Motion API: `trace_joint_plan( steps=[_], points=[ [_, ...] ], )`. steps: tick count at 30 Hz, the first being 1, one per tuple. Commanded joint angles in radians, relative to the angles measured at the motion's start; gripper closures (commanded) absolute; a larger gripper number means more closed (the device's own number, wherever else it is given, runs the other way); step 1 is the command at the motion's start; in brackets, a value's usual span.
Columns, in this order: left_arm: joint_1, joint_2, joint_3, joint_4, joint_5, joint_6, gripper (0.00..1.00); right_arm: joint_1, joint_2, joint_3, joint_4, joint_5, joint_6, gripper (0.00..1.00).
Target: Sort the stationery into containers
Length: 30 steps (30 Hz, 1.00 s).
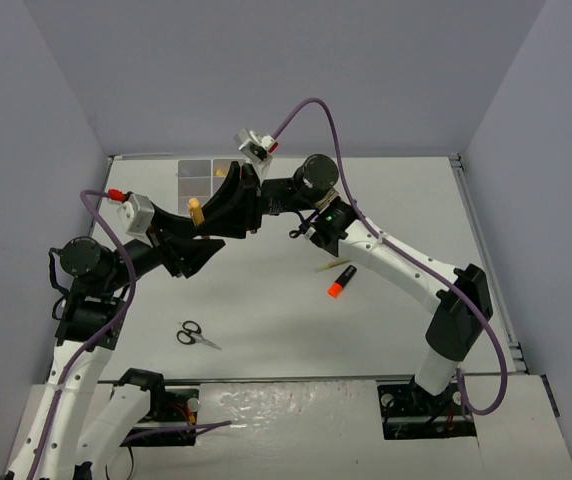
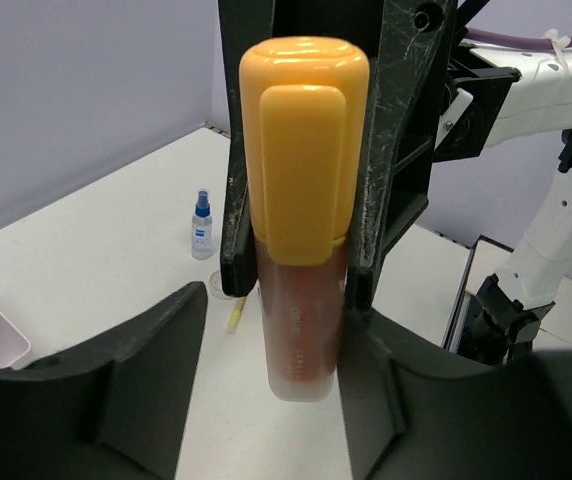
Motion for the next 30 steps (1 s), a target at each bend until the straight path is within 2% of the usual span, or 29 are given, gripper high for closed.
trace_joint_plan(
  steps=[1, 4, 8, 9, 11, 14, 16, 18, 30],
  points=[
    [0.003, 0.004, 0.046, 0.081, 0.019, 0.000, 0.70, 0.011, -0.021, 0.019, 0.135, -0.021, 0.029, 1.00],
    [0.003, 0.002, 0.043, 0.070, 0.022, 0.008, 0.76, 0.011, -0.026, 0.021, 0.134, -0.026, 0.030, 1.00],
    [0.002, -0.002, 0.040, 0.077, 0.002, 0.007, 0.97, 0.011, -0.028, 0.015, 0.132, -0.025, 0.029, 1.00],
    [0.002, -0.003, 0.043, 0.072, 0.000, 0.010, 1.00, 0.011, -0.027, 0.013, 0.131, -0.024, 0.028, 1.00],
    [0.003, -0.004, 0.047, 0.060, 0.002, 0.015, 1.00, 0.011, -0.028, 0.005, 0.124, -0.026, 0.025, 0.97],
    [0.003, -0.008, 0.049, 0.060, 0.002, 0.014, 1.00, 0.011, -0.030, 0.002, 0.096, -0.031, 0.008, 0.78],
    [0.003, -0.009, 0.052, 0.062, -0.003, 0.016, 1.00, 0.011, -0.037, 0.004, 0.066, -0.034, -0.015, 0.61],
    [0.002, -0.009, 0.055, 0.063, -0.003, 0.017, 1.00, 0.011, -0.047, 0.004, 0.023, -0.034, -0.048, 0.52],
    [0.003, -0.012, 0.055, 0.045, -0.001, 0.029, 1.00, -0.031, -0.124, 0.042, -0.182, -0.006, -0.215, 0.39]
  ],
)
